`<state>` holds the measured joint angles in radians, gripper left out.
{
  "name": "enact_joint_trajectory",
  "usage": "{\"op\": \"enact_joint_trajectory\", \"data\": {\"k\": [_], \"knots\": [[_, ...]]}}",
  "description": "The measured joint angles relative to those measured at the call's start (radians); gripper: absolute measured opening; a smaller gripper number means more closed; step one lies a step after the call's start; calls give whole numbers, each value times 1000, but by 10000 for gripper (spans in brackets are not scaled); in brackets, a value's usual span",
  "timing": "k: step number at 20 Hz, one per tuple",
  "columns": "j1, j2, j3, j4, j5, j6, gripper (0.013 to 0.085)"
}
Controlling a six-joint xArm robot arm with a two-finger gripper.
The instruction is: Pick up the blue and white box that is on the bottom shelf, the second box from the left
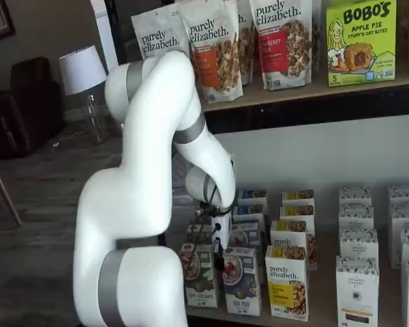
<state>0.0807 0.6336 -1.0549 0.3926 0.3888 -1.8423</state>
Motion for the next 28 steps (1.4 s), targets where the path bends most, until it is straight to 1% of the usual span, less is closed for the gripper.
{"op": "enact_joint_trajectory", "data": {"k": [5,12,20,28], "knots": [[-7,37,-53,11,15,-13,850],[-20,104,-143,0,34,-13,850],[-46,175,-235,10,55,-43,850],[-62,233,-312,-3,76,-44,850]]}}
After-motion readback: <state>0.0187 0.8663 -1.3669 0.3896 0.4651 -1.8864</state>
